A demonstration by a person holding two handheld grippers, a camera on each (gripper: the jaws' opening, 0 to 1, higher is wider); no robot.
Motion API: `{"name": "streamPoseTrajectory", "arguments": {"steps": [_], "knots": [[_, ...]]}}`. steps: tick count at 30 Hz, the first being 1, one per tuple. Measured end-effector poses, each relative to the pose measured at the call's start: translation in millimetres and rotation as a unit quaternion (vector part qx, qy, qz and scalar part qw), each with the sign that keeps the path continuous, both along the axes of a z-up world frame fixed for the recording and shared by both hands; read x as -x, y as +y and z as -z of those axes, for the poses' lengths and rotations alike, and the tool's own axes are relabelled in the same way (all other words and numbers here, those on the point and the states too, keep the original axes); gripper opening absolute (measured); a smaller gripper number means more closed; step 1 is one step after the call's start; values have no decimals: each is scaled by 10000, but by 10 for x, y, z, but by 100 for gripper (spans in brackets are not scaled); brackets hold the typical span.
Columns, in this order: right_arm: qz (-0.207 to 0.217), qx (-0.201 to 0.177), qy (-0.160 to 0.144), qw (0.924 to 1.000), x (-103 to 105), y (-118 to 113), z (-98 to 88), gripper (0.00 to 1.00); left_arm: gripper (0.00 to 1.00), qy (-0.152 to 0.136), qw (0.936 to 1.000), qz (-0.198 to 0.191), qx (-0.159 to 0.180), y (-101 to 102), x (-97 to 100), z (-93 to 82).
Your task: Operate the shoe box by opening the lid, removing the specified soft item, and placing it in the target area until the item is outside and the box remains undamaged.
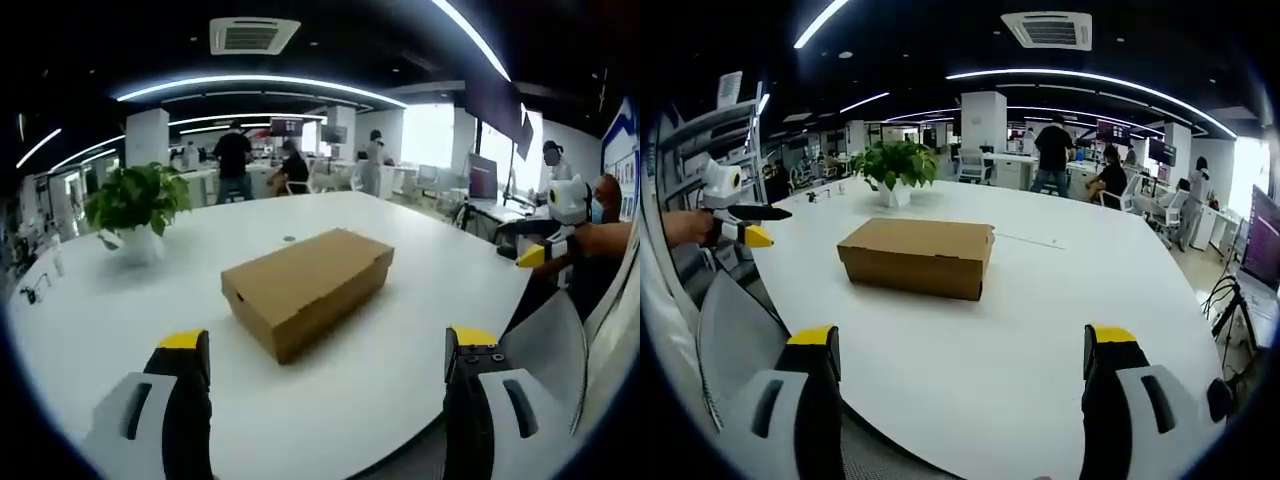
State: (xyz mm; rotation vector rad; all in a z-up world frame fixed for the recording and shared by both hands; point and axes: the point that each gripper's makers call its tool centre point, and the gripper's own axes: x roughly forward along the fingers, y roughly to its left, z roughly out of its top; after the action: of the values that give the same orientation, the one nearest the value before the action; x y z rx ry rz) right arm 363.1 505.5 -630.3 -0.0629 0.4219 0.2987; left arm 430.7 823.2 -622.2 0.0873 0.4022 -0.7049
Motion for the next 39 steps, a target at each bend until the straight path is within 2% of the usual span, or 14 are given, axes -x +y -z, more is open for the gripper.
{"name": "streamPoseTrajectory", "arguments": {"steps": [39], "knots": [[-131,112,24,9998,-18,-21,-58,96,100,51,9996,229,-127,-78,-61,-14]]}}
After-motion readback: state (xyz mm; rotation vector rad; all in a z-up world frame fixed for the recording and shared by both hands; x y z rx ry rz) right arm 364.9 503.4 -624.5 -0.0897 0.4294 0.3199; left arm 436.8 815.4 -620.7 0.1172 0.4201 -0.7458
